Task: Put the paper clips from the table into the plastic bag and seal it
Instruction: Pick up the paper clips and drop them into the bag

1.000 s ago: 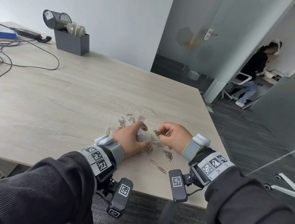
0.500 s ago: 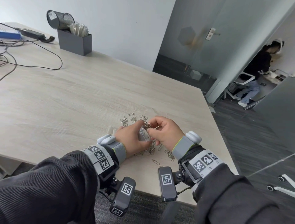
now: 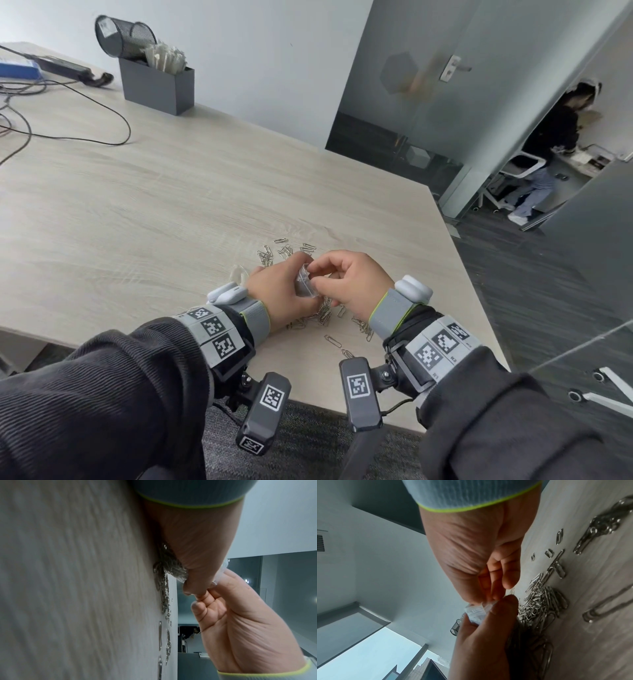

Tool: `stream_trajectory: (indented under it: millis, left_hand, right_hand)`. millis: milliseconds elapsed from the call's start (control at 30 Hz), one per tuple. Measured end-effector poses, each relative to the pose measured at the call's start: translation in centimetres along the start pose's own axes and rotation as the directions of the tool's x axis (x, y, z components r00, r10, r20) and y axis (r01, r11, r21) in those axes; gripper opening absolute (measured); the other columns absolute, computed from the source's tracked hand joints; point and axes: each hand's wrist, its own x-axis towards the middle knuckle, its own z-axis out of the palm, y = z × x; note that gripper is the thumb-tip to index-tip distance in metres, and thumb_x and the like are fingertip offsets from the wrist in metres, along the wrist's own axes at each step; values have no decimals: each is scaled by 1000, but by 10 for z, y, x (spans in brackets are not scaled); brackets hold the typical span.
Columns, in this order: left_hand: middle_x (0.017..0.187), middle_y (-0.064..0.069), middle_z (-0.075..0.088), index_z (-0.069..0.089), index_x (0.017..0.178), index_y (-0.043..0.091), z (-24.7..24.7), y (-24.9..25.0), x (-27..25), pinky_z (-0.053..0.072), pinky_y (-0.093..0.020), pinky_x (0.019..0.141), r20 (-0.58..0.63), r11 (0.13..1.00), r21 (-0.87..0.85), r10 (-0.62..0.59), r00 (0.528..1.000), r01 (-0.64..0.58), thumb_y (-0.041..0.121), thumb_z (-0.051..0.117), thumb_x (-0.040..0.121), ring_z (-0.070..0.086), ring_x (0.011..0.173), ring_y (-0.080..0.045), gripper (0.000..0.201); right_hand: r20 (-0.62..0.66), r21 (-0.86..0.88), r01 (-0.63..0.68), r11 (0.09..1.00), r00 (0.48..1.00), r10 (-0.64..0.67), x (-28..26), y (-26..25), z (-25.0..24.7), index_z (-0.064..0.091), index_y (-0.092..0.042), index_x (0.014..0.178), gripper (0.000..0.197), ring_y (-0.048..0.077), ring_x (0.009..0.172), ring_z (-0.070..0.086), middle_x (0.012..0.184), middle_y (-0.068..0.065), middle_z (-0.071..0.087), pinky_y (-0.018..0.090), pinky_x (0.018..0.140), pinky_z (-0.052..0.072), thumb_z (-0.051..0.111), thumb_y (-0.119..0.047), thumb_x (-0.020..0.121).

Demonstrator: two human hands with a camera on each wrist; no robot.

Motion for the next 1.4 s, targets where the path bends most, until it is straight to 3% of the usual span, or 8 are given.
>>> stream_trajectory:
  millis: [100, 300, 533, 667, 833, 933, 1233, 1400]
  left_hand:
    - [87, 9, 69, 53, 116, 32, 1, -3, 1, 42, -32, 91, 1, 1000, -24, 5, 1000, -5, 48, 74, 76, 66, 84, -16, 48]
    - [87, 9, 71, 50, 105, 41, 3, -9, 0, 51, -32, 81, 24, 990, -140, 6, 1000, -2, 63, 63, 64, 67, 72, -11, 49]
    - [91, 13, 63, 54, 109, 29, -9, -10, -7, 40, -6, 59, -117, 946, -320, 11, 993, -48, 29, 80, 81, 59, 69, 3, 38]
    - [96, 10, 66, 56, 106, 31, -26, -21, -11, 51, -23, 75, -136, 893, -451, -66, 989, -2, 53, 72, 69, 65, 82, -7, 46]
    - [97, -2, 70, 58, 92, 40, -52, -46, -10, 54, -38, 83, -202, 835, -540, -249, 947, 105, 45, 72, 66, 65, 82, -15, 30]
    - [89, 2, 71, 60, 91, 46, -63, -61, -9, 56, -46, 84, -196, 826, -530, -342, 919, 194, 54, 70, 61, 65, 76, -18, 33]
    - [84, 12, 64, 56, 108, 26, -63, -58, 9, 38, -23, 60, -86, 900, -341, -317, 944, 271, 34, 67, 89, 60, 73, -9, 24]
    - [88, 9, 63, 51, 114, 28, -62, -44, 25, 38, -24, 57, 61, 947, -183, -257, 964, 264, 40, 61, 94, 60, 74, -9, 26]
  right_hand:
    - [-55, 43, 3, 999, 998, -1, -4, 7, -13, 74, -30, 86, 13, 22, 65, 61, 82, 2, 72, 33, 56, 52, 69, -20, 78]
    - [-224, -53, -103, 993, 971, 89, -36, 39, -51, 70, -30, 96, 16, 11, 93, 66, 101, -4, 72, 31, 90, 51, 62, -18, 90]
    - [-163, -154, -280, 947, 953, 255, -64, 64, -43, 41, -28, 143, 53, 11, 141, 34, 151, -9, 40, 31, 114, 27, 52, -36, 91]
    - [-150, -427, -329, 842, 944, 293, -56, 65, -24, 27, -38, 148, 75, 15, 149, 14, 161, -8, 22, 45, 120, 14, 35, -60, 77]
    - [-124, -456, -372, 809, 926, 356, -34, 49, -14, 17, -35, 153, 65, 14, 151, 0, 164, -7, 6, 47, 120, 0, 35, -54, 93]
    - [-95, -490, -351, 798, 931, 351, -23, 43, -3, 14, -36, 153, 74, 16, 151, -1, 165, -6, 4, 48, 120, 0, 29, -57, 84]
    - [185, -338, -127, 933, 963, 198, -21, 19, 19, 20, -38, 152, 67, 3, 149, -3, 163, -15, 7, 41, 122, -5, 35, -51, 88]
    - [-14, -92, -260, 961, 966, 259, -4, 26, -12, 31, -30, 149, 57, 15, 147, 21, 159, -4, 27, 38, 119, 18, 41, -41, 94]
